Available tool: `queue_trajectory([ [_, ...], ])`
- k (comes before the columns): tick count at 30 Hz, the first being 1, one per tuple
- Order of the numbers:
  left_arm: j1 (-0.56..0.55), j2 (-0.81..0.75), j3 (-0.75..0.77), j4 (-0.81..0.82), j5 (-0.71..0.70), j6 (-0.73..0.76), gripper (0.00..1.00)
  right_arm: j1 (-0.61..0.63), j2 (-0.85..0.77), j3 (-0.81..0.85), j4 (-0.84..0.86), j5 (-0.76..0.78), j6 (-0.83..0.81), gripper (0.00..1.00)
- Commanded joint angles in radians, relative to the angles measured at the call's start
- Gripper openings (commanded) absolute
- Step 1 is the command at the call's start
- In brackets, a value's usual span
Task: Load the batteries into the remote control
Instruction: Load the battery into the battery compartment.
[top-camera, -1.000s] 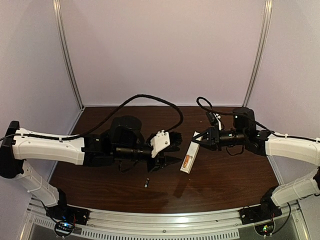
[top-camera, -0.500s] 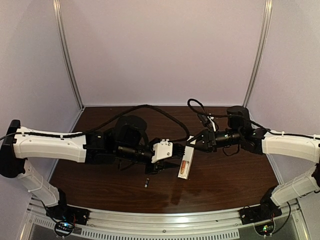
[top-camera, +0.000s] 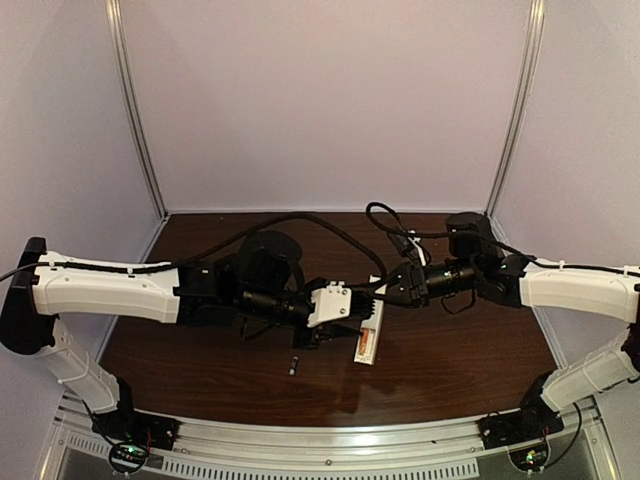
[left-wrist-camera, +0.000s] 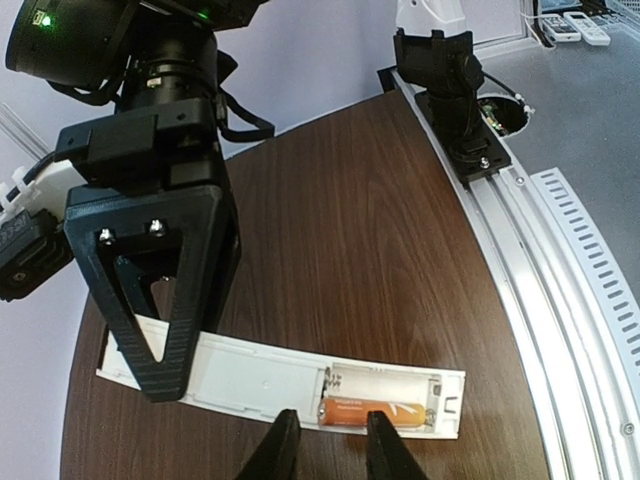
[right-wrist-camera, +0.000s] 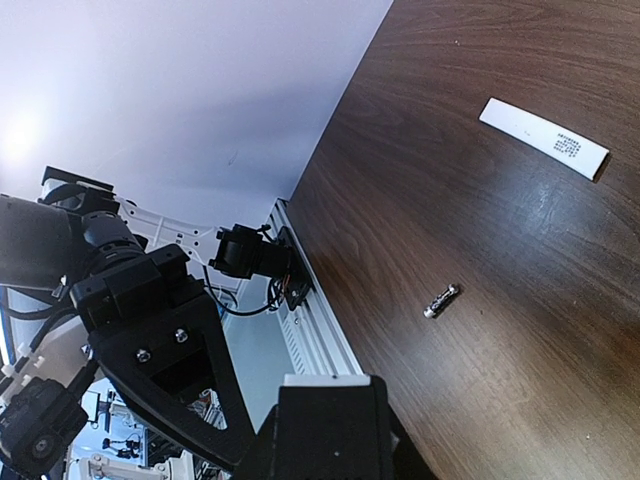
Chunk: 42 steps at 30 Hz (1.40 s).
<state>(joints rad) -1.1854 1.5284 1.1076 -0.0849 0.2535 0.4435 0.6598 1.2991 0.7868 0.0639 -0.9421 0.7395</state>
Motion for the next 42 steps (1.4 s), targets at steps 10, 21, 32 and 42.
queue_trajectory([
  [10, 0.003, 0.044, 0.047, -0.010, 0.015, 0.009, 0.25, 0.028, 0.011, 0.044, -0.005, -0.011, -0.027, 0.00],
  [21, 0.003, 0.061, 0.054, -0.038, 0.016, 0.021, 0.17, 0.033, 0.013, 0.052, -0.012, -0.012, -0.035, 0.00],
  [32, 0.000, 0.092, 0.068, -0.101, -0.009, 0.044, 0.17, 0.034, 0.017, 0.064, -0.022, -0.015, -0.042, 0.00],
  [42, -0.008, 0.113, 0.090, -0.148, -0.046, 0.061, 0.14, 0.034, 0.023, 0.071, -0.036, -0.014, -0.053, 0.00],
])
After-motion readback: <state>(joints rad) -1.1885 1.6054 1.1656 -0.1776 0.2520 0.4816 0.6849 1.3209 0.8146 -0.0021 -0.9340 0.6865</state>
